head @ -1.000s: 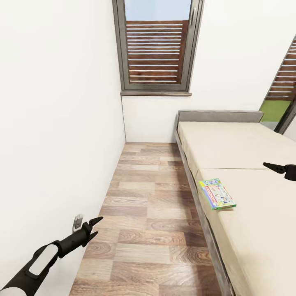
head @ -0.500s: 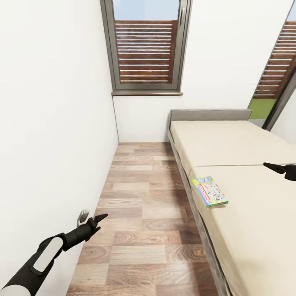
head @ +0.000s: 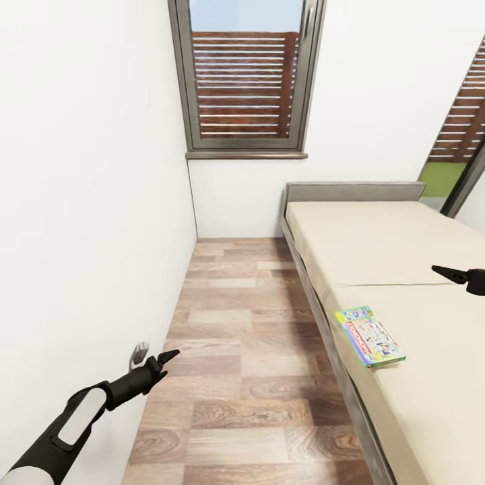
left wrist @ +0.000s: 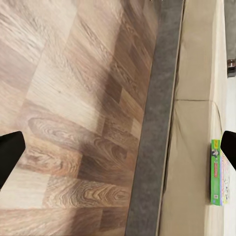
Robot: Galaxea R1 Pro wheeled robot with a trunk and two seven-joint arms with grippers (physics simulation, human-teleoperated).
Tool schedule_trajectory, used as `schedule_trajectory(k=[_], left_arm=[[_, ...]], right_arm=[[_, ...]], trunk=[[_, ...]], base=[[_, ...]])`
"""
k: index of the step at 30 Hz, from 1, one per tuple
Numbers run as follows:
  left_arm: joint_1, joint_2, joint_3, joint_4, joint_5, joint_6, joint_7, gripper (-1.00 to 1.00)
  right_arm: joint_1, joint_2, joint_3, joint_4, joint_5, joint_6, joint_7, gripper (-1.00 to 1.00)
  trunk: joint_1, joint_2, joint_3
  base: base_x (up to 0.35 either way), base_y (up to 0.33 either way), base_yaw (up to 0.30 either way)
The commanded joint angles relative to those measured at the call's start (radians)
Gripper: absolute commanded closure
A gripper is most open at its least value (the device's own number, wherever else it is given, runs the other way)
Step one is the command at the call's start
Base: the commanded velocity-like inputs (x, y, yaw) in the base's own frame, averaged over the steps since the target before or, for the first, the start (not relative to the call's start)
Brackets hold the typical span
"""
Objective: Put all the toys in the child's room - the three board games (two on the bed and one on the table), the two jigsaw puzzles on the table, and the tennis ball on the table - inside the toy box on the table in the child's room.
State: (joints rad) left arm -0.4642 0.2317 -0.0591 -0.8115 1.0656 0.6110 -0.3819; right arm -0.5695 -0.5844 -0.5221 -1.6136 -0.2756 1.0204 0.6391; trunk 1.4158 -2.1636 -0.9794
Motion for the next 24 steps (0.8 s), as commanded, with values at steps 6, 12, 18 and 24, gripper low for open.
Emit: schedule_trajectory(k=[6, 12, 18, 24], left_arm=[[-0.001, -0.005, -0.002, 0.000, 0.004, 0.003, 0.000, -1.00], [-0.001, -0.006, -0.002, 0.000, 0.004, 0.004, -0.001, -1.00], [-0.001, -0.006, -0.002, 0.000, 0.004, 0.004, -0.001, -1.00], [-0.001, -0.006, -0.002, 0.000, 0.004, 0.009, 0.000, -1.00]], right_arm=[[-0.001, 0.000, -0.003, 0.000, 0.005, 0.004, 0.009, -1.00], [-0.001, 0.000, -0.002, 0.000, 0.005, 0.004, 0.010, -1.00], [-0.001, 0.000, 0.001, -0.001, 0.005, 0.003, 0.009, -1.00], [-0.001, 0.000, -0.005, -0.001, 0.004, 0.011, 0.011, -1.00]], trunk=[[0.000, 0.000, -0.001], [0.000, 0.000, -0.001], [0.000, 0.000, -0.001], [0.000, 0.000, -0.001]], base=[[0.085, 0.012, 0.000], [0.113, 0.002, 0.000], [0.286, 0.000, 0.000], [0.334, 0.001, -0.007]])
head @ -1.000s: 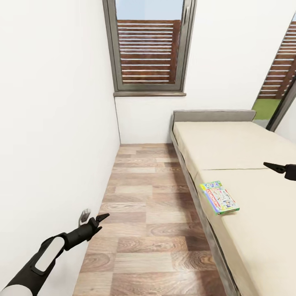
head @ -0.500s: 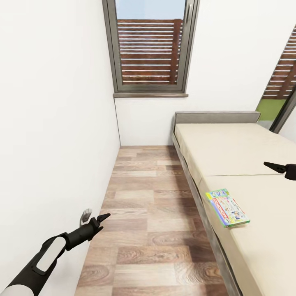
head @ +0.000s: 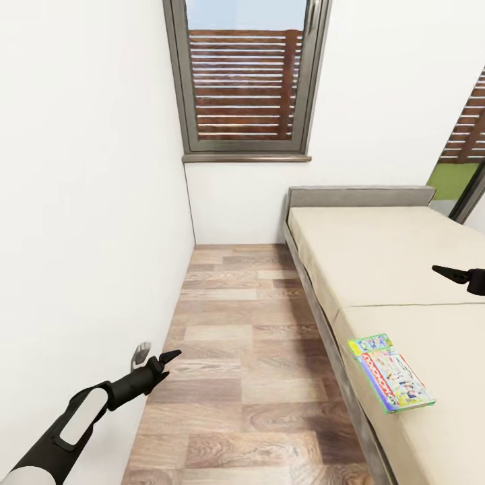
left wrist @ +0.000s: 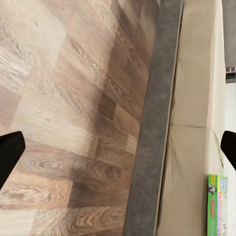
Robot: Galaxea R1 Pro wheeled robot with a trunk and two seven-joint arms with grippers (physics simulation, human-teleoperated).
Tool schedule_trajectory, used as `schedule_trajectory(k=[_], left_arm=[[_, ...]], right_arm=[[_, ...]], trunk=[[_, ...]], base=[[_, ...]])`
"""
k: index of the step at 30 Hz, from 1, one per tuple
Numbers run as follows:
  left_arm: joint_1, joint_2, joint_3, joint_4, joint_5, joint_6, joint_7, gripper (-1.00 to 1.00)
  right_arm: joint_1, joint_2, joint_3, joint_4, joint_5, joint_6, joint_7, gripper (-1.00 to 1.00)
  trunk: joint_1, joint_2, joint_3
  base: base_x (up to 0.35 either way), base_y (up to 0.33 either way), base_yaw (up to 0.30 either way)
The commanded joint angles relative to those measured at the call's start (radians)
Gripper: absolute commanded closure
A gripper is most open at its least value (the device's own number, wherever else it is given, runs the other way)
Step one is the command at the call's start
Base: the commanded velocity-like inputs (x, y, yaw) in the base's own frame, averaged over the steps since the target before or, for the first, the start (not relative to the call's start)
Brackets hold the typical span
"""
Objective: Put all the toys in the child's room - the three board games (two on the bed and one on the table), the two jigsaw puzzles on the table, and the tennis ball on the table - inside the toy box on the table in the child's room.
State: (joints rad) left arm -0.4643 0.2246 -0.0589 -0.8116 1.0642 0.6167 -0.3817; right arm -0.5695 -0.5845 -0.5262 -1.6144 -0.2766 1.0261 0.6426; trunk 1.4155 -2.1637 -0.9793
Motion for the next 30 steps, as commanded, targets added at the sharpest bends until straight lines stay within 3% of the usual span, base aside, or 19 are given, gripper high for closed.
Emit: schedule_trajectory(k=[1, 18, 30], left_arm=[[-0.001, 0.001, -0.002, 0.000, 0.005, 0.003, 0.000, -1.00], [-0.001, 0.001, -0.001, 0.002, 0.006, 0.003, 0.001, -1.00], [-0.001, 0.001, -0.001, 0.002, 0.006, 0.002, 0.003, -1.00]], right_arm=[[-0.001, 0.000, -0.002, 0.000, 0.005, 0.006, 0.008, -1.00], [-0.001, 0.000, -0.006, 0.000, 0.002, 0.012, 0.008, -1.00], [-0.001, 0.000, -0.006, 0.000, 0.002, 0.011, 0.008, -1.00]], trunk=[[0.000, 0.000, -0.001], [0.000, 0.000, -0.001], [0.000, 0.000, -0.001]], base=[[0.340, 0.017, -0.075], [0.313, 0.179, -0.262], [0.062, 0.047, -0.117]])
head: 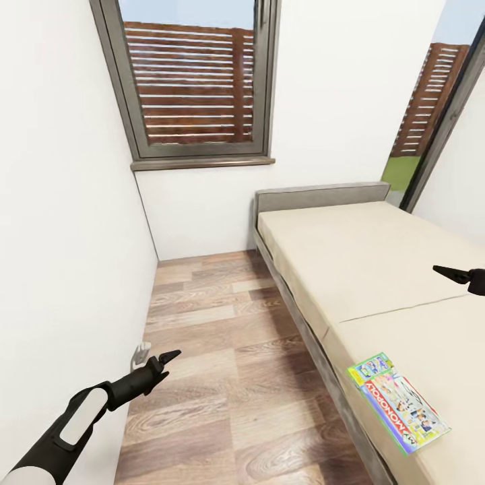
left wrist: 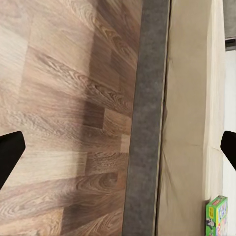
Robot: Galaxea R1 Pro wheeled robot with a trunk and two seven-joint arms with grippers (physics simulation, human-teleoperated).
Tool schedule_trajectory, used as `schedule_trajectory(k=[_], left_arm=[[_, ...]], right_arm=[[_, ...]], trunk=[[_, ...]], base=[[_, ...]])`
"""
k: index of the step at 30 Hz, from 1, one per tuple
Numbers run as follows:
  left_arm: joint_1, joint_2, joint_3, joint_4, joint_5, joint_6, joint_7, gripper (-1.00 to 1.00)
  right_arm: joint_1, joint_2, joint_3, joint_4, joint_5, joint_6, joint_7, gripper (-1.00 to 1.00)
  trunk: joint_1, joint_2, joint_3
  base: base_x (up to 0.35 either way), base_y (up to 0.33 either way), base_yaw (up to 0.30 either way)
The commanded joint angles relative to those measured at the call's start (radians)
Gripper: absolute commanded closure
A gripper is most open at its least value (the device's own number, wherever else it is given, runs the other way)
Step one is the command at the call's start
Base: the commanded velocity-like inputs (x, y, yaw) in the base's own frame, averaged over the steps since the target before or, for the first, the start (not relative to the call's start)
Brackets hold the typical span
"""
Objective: Put all the toys in the child's room - the three board games (two on the bed and one on the table), the two jigsaw puzzles on the table, and the tennis ball on the table - inside the toy box on the table in the child's room.
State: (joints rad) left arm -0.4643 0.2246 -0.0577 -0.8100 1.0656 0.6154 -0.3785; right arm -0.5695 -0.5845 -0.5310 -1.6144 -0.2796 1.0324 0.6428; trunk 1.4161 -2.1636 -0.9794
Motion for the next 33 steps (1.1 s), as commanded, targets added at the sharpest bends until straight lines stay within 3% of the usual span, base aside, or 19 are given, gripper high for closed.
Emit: schedule_trajectory(k=[1, 10, 16, 33], left_arm=[[-0.001, 0.001, -0.002, 0.000, 0.005, 0.003, 0.000, -1.00], [-0.001, 0.001, -0.002, 0.000, 0.005, 0.003, 0.000, -1.00], [-0.001, 0.001, -0.002, 0.000, 0.004, 0.004, -0.002, -1.00], [-0.001, 0.001, -0.001, 0.000, 0.006, 0.005, -0.003, -1.00]], right_arm=[[-0.001, 0.000, -0.001, 0.000, 0.005, 0.005, 0.008, -1.00], [-0.001, 0.000, 0.000, 0.000, 0.005, 0.003, 0.008, -1.00], [-0.001, 0.000, 0.000, -0.001, 0.005, 0.004, 0.008, -1.00], [-0.001, 0.000, 0.000, 0.000, 0.005, 0.005, 0.008, -1.00]], trunk=[[0.000, 0.000, -0.001], [0.000, 0.000, -0.001], [0.000, 0.000, -0.001], [0.000, 0.000, -0.001]], base=[[0.007, 0.005, -0.015], [0.003, 0.002, -0.004], [0.197, -0.077, -0.052], [0.061, -0.014, -0.270]])
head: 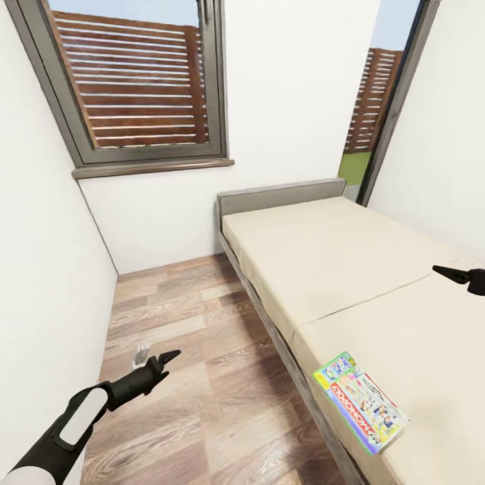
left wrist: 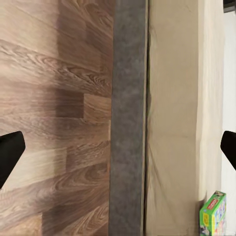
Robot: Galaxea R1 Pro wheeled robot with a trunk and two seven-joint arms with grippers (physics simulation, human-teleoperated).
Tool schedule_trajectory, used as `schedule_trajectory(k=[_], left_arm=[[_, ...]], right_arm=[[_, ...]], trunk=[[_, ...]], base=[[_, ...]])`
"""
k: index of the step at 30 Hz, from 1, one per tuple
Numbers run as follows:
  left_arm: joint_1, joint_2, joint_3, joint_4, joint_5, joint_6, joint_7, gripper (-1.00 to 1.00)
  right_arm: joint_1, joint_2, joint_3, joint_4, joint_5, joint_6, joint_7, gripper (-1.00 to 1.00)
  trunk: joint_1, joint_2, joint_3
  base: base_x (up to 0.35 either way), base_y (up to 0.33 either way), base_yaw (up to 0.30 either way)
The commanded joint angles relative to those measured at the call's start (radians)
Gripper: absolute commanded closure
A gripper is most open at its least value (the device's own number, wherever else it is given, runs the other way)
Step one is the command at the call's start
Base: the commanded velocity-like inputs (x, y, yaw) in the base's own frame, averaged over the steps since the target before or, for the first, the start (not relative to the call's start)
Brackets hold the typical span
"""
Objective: Put all the toys in the child's room - the three board games (two on the bed and one on the table), the two jigsaw puzzles on the table, and the tennis ball on the table - inside the toy box on the table in the child's room.
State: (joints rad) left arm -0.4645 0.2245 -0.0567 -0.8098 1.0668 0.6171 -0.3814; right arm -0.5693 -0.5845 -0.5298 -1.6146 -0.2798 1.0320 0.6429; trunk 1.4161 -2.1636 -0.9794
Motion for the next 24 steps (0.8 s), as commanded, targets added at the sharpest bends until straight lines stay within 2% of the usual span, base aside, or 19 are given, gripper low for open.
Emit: schedule_trajectory(k=[1, 13, 24], left_arm=[[0.000, 0.001, -0.002, 0.000, 0.005, 0.003, 0.000, -1.00], [0.000, 0.001, 0.002, 0.000, 0.005, 0.003, 0.001, -1.00], [-0.003, -0.001, -0.001, 0.008, 0.002, 0.003, 0.006, -1.00]], right_arm=[[-0.001, 0.000, -0.001, 0.000, 0.005, 0.005, 0.008, -1.00], [-0.001, 0.000, -0.001, 0.000, 0.005, 0.005, 0.008, -1.00], [-0.001, 0.000, 0.003, 0.000, 0.005, -0.006, 0.008, -1.00]], trunk=[[0.000, 0.000, -0.001], [0.000, 0.000, -0.001], [0.000, 0.000, -0.001]], base=[[0.001, 0.000, -0.293], [0.001, 0.000, -0.284], [0.106, 0.000, -0.042]])
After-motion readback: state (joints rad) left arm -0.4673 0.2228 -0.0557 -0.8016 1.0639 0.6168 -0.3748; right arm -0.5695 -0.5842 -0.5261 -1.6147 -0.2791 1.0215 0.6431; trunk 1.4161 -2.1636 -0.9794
